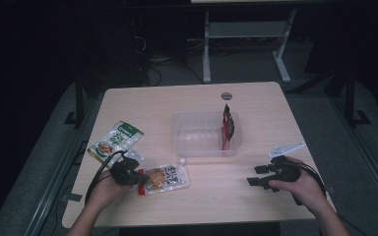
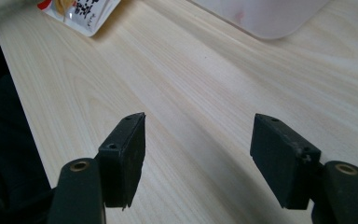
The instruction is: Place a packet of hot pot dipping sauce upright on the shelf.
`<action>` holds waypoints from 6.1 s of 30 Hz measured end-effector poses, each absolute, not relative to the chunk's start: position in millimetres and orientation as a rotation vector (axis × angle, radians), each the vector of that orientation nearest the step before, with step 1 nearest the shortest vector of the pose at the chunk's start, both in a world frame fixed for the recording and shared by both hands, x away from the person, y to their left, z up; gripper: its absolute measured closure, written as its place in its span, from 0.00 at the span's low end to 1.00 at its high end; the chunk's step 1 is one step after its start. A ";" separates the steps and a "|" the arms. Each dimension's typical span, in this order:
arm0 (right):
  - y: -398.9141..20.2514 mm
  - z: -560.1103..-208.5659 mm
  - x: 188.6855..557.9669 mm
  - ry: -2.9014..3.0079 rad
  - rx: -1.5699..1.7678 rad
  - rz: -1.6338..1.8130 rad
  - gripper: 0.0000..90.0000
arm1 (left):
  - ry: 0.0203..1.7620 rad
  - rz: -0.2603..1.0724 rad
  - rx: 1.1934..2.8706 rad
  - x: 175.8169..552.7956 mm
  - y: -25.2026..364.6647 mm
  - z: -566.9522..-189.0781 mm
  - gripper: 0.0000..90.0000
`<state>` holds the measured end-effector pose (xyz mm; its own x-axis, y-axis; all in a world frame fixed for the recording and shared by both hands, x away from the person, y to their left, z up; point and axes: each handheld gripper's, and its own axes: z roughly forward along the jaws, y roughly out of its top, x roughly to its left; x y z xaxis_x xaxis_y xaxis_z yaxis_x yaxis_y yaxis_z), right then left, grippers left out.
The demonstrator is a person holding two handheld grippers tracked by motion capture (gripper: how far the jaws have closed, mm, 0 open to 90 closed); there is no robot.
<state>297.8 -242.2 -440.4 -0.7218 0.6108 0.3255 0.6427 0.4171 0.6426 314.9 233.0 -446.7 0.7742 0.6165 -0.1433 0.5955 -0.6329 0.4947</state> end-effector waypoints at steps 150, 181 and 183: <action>-136.3 -417.7 331.7 -2.361 -0.695 -1.338 1.00 | 0.574 0.085 2.416 314.5 153.6 -432.0 1.00; -129.1 -397.9 321.5 -2.273 -0.587 -1.444 1.00 | 0.526 -0.010 2.348 307.7 135.5 -437.0 0.92; -131.1 -397.3 322.1 -2.275 -0.591 -1.458 1.00 | 0.532 -0.014 2.348 308.0 140.2 -435.7 0.90</action>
